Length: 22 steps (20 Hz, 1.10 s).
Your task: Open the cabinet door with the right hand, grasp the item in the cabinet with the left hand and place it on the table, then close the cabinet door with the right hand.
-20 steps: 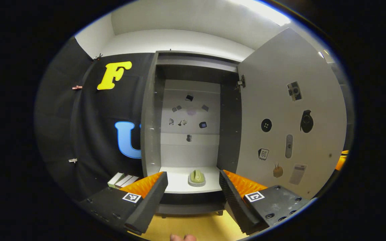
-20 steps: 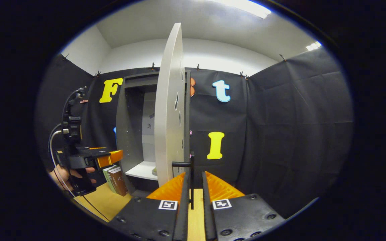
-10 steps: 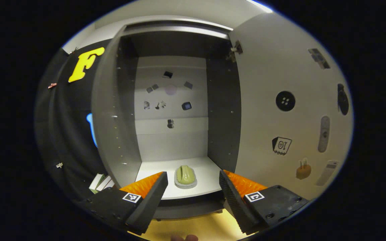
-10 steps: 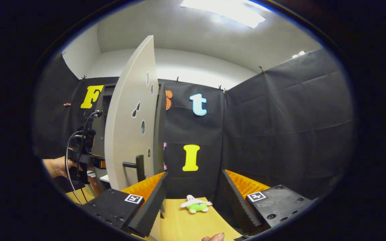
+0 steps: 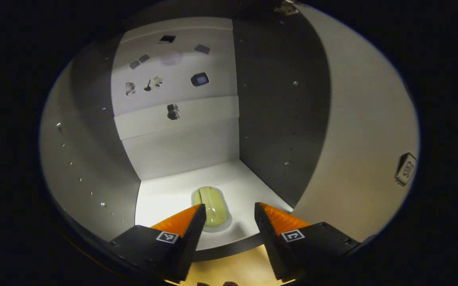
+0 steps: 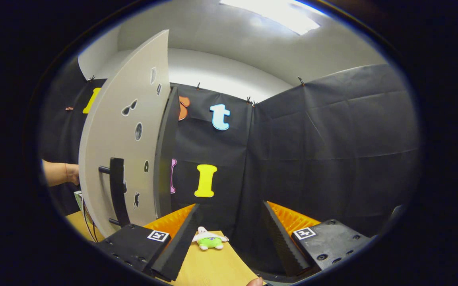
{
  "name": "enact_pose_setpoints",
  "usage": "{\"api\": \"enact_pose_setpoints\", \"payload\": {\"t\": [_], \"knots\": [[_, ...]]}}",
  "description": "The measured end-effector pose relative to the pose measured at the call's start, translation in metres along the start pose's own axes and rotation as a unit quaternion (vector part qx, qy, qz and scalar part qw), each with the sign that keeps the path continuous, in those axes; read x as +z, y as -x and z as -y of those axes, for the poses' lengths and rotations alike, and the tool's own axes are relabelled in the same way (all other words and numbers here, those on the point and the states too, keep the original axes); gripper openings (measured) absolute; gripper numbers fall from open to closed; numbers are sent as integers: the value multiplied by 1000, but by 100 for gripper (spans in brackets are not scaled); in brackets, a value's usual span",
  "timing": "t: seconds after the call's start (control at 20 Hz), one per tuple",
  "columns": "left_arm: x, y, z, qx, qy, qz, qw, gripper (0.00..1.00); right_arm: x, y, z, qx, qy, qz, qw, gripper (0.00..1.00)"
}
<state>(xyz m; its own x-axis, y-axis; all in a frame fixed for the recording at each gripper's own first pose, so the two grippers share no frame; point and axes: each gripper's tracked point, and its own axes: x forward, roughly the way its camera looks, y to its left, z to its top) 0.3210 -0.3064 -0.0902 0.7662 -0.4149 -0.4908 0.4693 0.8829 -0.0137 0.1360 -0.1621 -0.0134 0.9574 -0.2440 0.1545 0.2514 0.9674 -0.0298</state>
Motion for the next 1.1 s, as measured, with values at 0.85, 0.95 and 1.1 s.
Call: {"api": "enact_pose_setpoints", "payload": {"t": [0.85,0.95,1.1], "knots": [[-23,-92,-35,13,17,-119,993,31,-18,-8,23,-12,39,-15,999,97],[-22,-90,-32,5,18,-117,993,23,-17,-7,23,-12,43,-15,999,97],[-21,-80,-27,-11,14,-109,994,21,-14,-6,20,-9,44,-13,999,97]]}}
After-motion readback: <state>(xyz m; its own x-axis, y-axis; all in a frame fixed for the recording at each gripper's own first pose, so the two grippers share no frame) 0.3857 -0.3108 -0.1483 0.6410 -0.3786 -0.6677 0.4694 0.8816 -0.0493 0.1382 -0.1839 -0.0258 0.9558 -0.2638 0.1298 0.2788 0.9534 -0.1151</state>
